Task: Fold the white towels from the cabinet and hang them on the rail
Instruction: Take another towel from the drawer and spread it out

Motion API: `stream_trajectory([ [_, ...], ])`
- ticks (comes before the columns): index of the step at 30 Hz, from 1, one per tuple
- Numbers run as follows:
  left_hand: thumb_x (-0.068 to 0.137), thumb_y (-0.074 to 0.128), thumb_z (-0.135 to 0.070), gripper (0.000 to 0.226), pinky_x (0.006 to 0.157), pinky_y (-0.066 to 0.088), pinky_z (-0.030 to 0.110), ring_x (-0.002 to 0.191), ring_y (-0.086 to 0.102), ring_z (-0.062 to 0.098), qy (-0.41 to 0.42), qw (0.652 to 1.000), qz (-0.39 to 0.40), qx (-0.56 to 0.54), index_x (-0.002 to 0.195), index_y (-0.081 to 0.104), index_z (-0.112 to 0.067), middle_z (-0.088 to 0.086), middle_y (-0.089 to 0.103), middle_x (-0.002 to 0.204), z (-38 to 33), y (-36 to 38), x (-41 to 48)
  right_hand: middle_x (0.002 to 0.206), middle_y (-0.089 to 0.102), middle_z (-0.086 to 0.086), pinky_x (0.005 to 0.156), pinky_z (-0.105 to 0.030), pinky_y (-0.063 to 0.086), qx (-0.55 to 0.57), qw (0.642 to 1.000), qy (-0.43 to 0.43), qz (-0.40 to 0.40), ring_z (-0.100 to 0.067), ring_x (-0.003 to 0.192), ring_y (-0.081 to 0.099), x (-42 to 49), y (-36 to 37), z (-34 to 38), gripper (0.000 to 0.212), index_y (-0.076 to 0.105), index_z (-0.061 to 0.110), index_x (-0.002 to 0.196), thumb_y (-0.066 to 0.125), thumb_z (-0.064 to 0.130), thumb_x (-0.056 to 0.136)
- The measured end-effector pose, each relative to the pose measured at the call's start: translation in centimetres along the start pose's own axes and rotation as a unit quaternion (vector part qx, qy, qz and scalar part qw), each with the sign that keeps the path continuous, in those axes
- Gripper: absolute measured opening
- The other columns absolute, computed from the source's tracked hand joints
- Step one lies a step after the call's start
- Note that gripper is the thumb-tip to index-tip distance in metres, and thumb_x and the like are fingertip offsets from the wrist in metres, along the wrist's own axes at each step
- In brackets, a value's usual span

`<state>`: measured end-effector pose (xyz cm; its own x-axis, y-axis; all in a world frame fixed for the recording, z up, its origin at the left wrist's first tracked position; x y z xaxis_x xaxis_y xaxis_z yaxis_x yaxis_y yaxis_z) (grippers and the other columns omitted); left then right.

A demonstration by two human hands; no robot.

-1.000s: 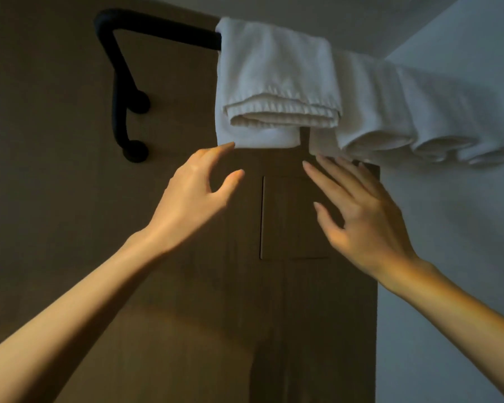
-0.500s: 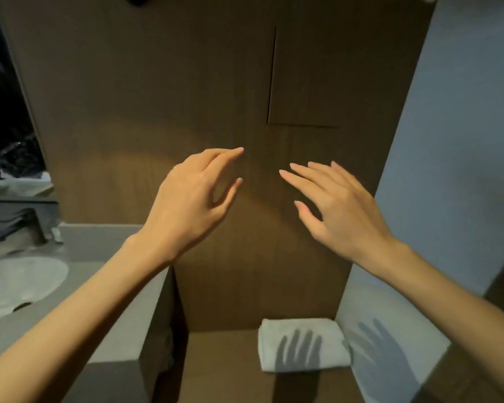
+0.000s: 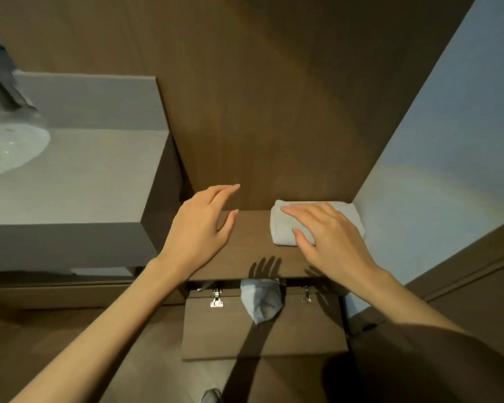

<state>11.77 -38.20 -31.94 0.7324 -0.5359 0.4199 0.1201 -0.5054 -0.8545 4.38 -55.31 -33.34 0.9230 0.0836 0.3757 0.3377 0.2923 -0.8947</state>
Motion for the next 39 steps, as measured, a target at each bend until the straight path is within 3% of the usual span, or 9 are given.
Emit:
stream_trajectory([
  [3,0.095,0.055,-0.031,0.048,0.095,0.042,0.028,0.115,0.056,0.016,-0.025,0.998,0.051,0.006,0.14,0.047,-0.02,0.0,0.056,0.133,4.1,8.9,-4.4,0.124,0.062,0.006,0.09,-0.03,0.048,0.02,0.997,0.046,0.06,-0.013,0.114,0.054,-3.6,9.4,-2.4,0.038,0.058,0.025,0.131,0.058,0.019,0.093],
  [8,0.094,0.055,-0.032,0.055,0.107,0.04,0.039,0.131,0.043,0.016,-0.08,0.988,0.132,0.0,0.146,0.037,-0.026,-0.003,0.042,0.147,12.0,24.5,-11.1,0.117,0.063,0.01,0.08,-0.021,0.041,0.006,0.98,0.1,0.171,-0.009,0.107,0.054,-9.9,25.9,-6.9,0.028,0.06,0.029,0.124,0.047,0.031,0.099],
  [12,0.096,0.051,-0.039,0.061,0.115,0.027,0.046,0.143,0.025,0.02,-0.097,0.976,0.196,0.024,0.15,0.022,-0.034,-0.004,0.024,0.157,17.0,35.7,-14.1,0.111,0.065,0.01,0.072,-0.025,0.042,0.003,0.965,0.135,0.225,-0.01,0.102,0.056,-14.5,38.8,-11.4,0.027,0.062,0.032,0.118,0.043,0.037,0.099],
  [15,0.098,0.045,-0.04,0.06,0.118,0.011,0.047,0.148,0.008,0.021,-0.091,0.972,0.215,0.037,0.151,0.016,-0.037,-0.005,0.012,0.16,19.0,42.5,-15.6,0.109,0.066,0.01,0.078,-0.03,0.051,0.011,0.955,0.171,0.241,-0.01,0.097,0.059,-17.5,47.4,-15.1,0.025,0.063,0.033,0.115,0.046,0.036,0.097],
  [19,0.101,0.036,-0.044,0.057,0.119,0.003,0.05,0.148,0.0,0.03,-0.075,0.969,0.227,0.068,0.151,0.009,-0.04,-0.005,0.005,0.161,20.2,49.4,-16.4,0.116,0.066,0.007,0.082,-0.036,0.054,0.044,0.942,0.222,0.247,-0.013,0.098,0.063,-20.5,56.6,-19.7,0.024,0.063,0.03,0.117,0.055,0.035,0.094],
  [24,0.102,0.024,-0.047,0.056,0.114,-0.004,0.059,0.147,-0.003,0.035,-0.091,0.957,0.224,0.159,0.151,-0.002,-0.041,-0.003,-0.003,0.162,21.2,54.3,-17.2,0.121,0.062,0.0,0.086,-0.039,0.054,0.107,0.923,0.293,0.227,-0.018,0.103,0.06,-22.0,65.0,-23.0,0.037,0.061,0.023,0.12,0.062,0.043,0.089],
  [31,0.102,0.029,-0.044,0.061,0.117,-0.002,0.051,0.146,-0.008,0.038,-0.079,0.968,0.173,0.162,0.151,-0.007,-0.04,-0.001,-0.009,0.161,21.4,55.5,-17.3,0.13,0.056,-0.001,0.091,-0.036,0.045,0.152,0.883,0.386,0.219,-0.024,0.116,0.053,-22.5,73.6,-22.6,0.056,0.047,0.025,0.132,0.059,0.055,0.086],
  [36,0.101,0.029,-0.045,0.062,0.117,-0.005,0.05,0.146,-0.012,0.038,-0.071,0.97,0.165,0.164,0.15,-0.009,-0.039,0.0,-0.012,0.161,21.3,55.4,-17.5,0.111,0.06,-0.007,0.081,-0.034,0.048,0.191,0.857,0.458,0.137,-0.03,0.102,0.058,-22.4,74.7,-23.1,0.032,0.04,0.027,0.102,0.066,0.035,0.086],
  [39,0.1,0.032,-0.044,0.064,0.117,-0.006,0.049,0.146,-0.011,0.037,-0.067,0.974,0.154,0.155,0.15,-0.008,-0.04,0.0,-0.011,0.161,21.3,55.2,-17.6,0.105,0.058,-0.009,0.078,-0.035,0.05,0.195,0.858,0.463,0.105,-0.031,0.099,0.059,-22.5,73.4,-23.3,0.023,0.04,0.025,0.099,0.059,0.016,0.089],
])
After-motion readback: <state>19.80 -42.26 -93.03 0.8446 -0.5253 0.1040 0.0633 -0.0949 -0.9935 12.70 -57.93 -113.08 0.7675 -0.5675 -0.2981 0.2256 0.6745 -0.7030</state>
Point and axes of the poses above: each hand's wrist, its own x-axis towards the middle knuckle, its own y-axis out of the palm, z = x × y, the point moved 9 cm from there along x, towards the middle knuckle
